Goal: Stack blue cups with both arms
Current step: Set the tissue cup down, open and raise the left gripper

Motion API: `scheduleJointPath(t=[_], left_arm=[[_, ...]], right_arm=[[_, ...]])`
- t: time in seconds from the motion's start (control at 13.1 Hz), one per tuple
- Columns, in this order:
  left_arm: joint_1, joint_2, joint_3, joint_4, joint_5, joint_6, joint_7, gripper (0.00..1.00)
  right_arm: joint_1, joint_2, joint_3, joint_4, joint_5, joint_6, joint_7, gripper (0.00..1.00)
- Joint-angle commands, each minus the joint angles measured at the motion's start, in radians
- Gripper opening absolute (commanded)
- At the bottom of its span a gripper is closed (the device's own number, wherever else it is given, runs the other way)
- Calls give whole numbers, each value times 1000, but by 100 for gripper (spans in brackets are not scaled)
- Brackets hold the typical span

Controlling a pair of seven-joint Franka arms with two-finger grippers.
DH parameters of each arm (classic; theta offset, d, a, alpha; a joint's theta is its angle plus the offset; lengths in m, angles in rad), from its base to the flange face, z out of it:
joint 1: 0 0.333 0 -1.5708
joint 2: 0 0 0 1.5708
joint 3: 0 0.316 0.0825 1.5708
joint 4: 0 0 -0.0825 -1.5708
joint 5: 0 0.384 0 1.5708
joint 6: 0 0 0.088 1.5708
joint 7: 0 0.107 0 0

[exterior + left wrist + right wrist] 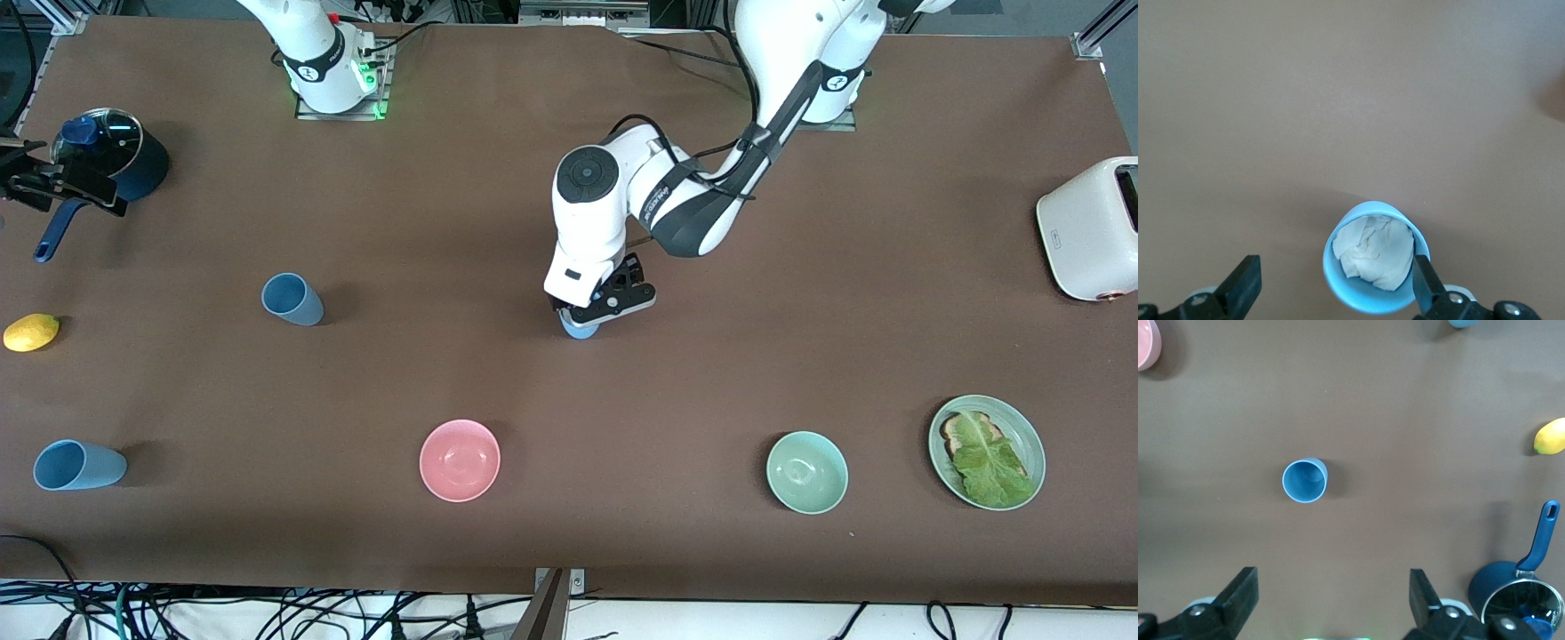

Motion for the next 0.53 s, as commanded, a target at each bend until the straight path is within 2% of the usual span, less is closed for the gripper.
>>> scheduleJointPath(t=[0.0, 0.15, 0.46], left_arm=[[2, -62, 3, 8, 12, -90, 51, 100], [26, -121, 6, 12, -29, -153, 178, 100], [198, -246, 8, 12, -141, -253, 524, 100]], right_arm=[[-7, -11, 5, -6, 13, -11, -13, 100], [-5, -11, 6, -4, 12, -9, -13, 100], [-5, -11, 6, -4, 12, -9, -13, 100]])
